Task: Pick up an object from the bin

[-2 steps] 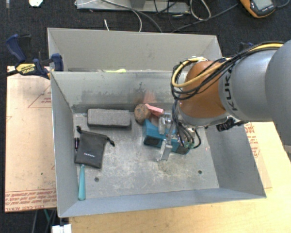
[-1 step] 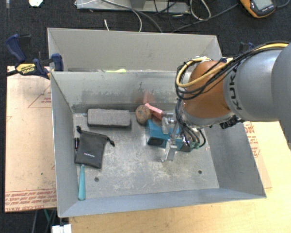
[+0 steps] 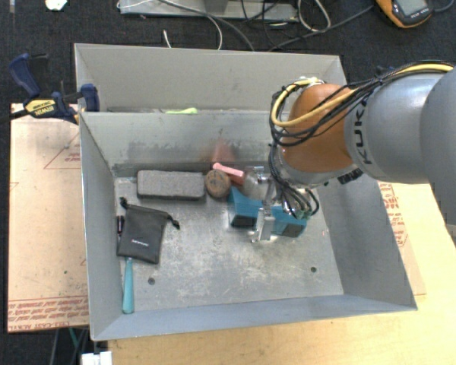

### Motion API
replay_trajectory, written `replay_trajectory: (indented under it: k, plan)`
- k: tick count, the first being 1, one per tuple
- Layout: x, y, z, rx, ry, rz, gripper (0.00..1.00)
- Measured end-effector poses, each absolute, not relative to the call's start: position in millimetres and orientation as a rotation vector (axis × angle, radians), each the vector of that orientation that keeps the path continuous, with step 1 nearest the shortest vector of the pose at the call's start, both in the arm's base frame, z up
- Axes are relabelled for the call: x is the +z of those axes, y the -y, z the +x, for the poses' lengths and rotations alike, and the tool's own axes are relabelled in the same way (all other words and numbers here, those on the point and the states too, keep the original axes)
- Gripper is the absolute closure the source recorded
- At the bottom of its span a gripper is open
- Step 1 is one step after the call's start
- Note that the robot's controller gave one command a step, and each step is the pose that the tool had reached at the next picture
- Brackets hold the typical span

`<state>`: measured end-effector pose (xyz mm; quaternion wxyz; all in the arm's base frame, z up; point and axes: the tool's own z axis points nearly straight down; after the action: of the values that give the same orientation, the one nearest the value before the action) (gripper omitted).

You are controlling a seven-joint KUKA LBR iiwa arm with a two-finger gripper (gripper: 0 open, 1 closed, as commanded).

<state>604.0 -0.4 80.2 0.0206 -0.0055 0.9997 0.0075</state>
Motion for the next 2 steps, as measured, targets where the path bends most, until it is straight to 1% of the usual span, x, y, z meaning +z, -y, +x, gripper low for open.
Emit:
replay_trajectory:
  k: [1, 2]
  plan:
    - [75.9, 5.5, 607.7, 0.015, -3.107, -0.062, 0.0]
    - [106.5, 31.2, 584.2, 0.023, -3.101, 0.046, 1.0]
